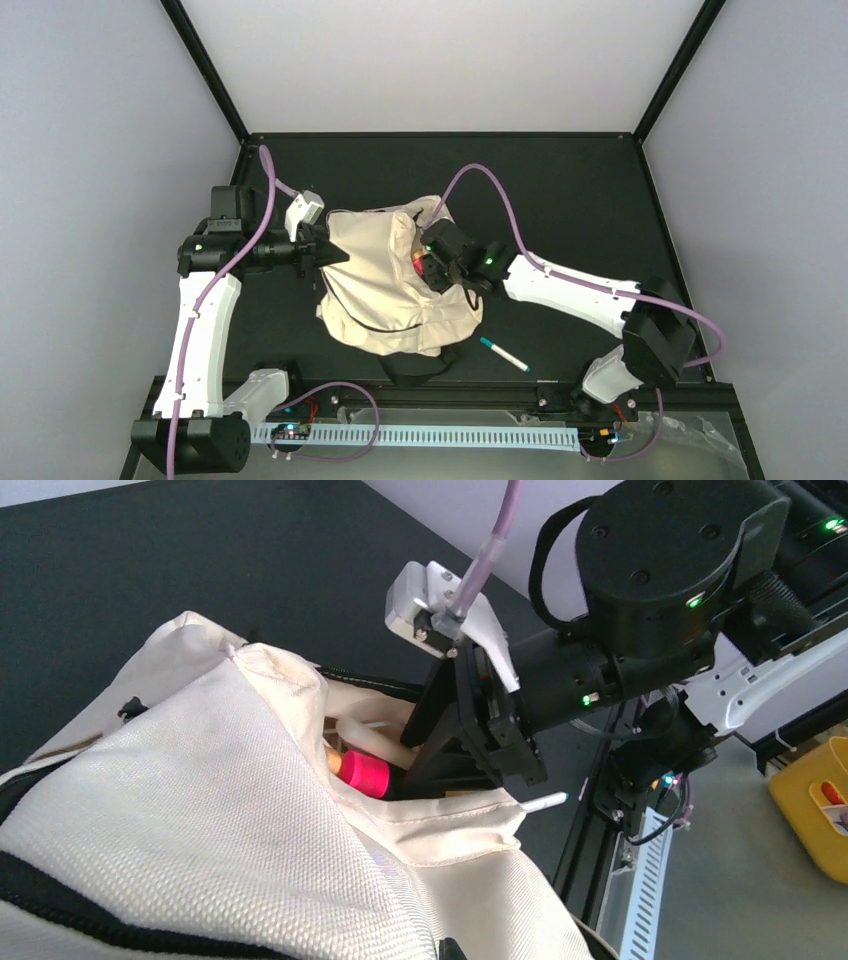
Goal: Pack the student bag
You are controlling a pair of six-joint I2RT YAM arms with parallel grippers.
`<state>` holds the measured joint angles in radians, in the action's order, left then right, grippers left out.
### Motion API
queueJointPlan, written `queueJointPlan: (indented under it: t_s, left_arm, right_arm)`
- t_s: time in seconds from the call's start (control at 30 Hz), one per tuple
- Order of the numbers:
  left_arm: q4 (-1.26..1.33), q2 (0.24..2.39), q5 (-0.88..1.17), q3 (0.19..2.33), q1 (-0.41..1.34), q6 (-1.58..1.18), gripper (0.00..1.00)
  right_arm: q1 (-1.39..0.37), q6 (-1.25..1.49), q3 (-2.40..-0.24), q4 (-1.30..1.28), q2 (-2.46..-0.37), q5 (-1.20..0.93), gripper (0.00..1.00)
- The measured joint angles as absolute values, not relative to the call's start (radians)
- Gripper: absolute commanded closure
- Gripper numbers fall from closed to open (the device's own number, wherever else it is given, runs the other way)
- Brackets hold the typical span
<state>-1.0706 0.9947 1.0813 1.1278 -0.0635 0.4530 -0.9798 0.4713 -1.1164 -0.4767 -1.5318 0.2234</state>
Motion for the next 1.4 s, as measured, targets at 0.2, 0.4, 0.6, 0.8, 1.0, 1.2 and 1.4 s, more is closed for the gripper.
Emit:
queueJointPlan:
  t_s: [0.2,0.4,0.6,0.8,1.0,1.2,1.4]
  left_arm:
    - [-1.07,0.995,1.088,1.128,-0.064,0.453,0.98]
    - [-1.07,0.995,1.088,1.128,-0.064,0.453,0.98]
    - [-1.069,0.995,1.088,1.128,-0.064,0.453,0.98]
    - [-1.069,0.995,1.089,1.128,-0.064,0.453,0.98]
    - [-1.069,0.995,1.089,1.128,-0.064,0.453,0.98]
    - [-1.069,0.995,1.088,1.128,-0.064,0.453,0.98]
    - [-1.069,0.995,1.088,1.128,-0.064,0.453,0.98]
  right_arm:
    - [-0.979,0.375,-1.182,-0.597,-1.406,0.155,0.29]
    - [-0.958,0.366,-1.202,-0.74,-1.197,0.162,0.38]
    - [-0.949,0.457,-0.958,-0.903,-1.232,0.116,0.36]
    - [-0.948,0.525,-0.765,-0.934,-1.253,0.072,0.36]
    - [-0.949,0.549,-0.686,-0.826,-1.371,0.015,0.46]
    - [-0.953,0.588,-0.675,-0.808,-1.401,0.031,0.76]
    - [-0.971,0.611,-0.683,-0.81,-1.41,0.054,0.89]
